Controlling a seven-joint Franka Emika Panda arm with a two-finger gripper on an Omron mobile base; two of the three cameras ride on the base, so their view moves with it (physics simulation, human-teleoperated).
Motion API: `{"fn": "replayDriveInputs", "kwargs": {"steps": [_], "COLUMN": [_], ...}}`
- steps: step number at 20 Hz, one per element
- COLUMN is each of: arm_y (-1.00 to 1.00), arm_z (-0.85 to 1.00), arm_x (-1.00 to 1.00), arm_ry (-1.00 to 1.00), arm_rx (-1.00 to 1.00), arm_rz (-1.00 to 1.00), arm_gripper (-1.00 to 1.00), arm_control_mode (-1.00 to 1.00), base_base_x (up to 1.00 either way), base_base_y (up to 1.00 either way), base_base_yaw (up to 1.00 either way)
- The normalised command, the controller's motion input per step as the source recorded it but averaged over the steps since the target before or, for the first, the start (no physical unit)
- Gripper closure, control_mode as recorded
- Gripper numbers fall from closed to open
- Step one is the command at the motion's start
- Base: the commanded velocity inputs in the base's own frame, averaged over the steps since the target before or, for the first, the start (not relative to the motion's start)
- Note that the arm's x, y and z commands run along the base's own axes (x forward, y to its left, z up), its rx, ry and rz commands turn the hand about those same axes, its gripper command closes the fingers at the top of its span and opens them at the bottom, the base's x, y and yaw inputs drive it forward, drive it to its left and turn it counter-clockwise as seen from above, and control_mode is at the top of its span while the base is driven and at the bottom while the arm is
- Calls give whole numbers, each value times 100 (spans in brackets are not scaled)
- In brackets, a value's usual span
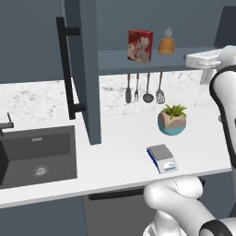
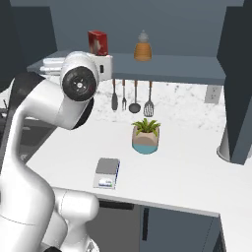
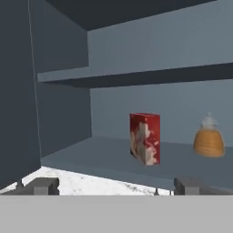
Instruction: Pick the cereal and place it on the digital scale for weighing, and close the cabinet.
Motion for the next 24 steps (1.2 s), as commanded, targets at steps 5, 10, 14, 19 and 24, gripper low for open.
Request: {"fn": "replayDriveInputs", "kwargs": {"steps": [5, 10, 14, 19, 24], "arm_y": [13, 7, 0, 0, 5], "arm_z": [17, 24, 16, 0, -10], "arm_x": [7, 18, 18, 19, 28], "arm_ry": [-16, 0, 2, 1, 0], "arm_rx": [0, -1, -1, 0, 0], "arm_rz": [10, 5, 7, 8, 3], "arm_gripper": [-100, -100, -100, -100, -100], "arm_control_mode": [-100, -100, -100, -100, -100], "base_base_x": [0, 0, 0, 0, 0], "base_base_y": [0, 0, 0, 0, 0], "base_base_yaw": [0, 0, 0, 0, 0]}}
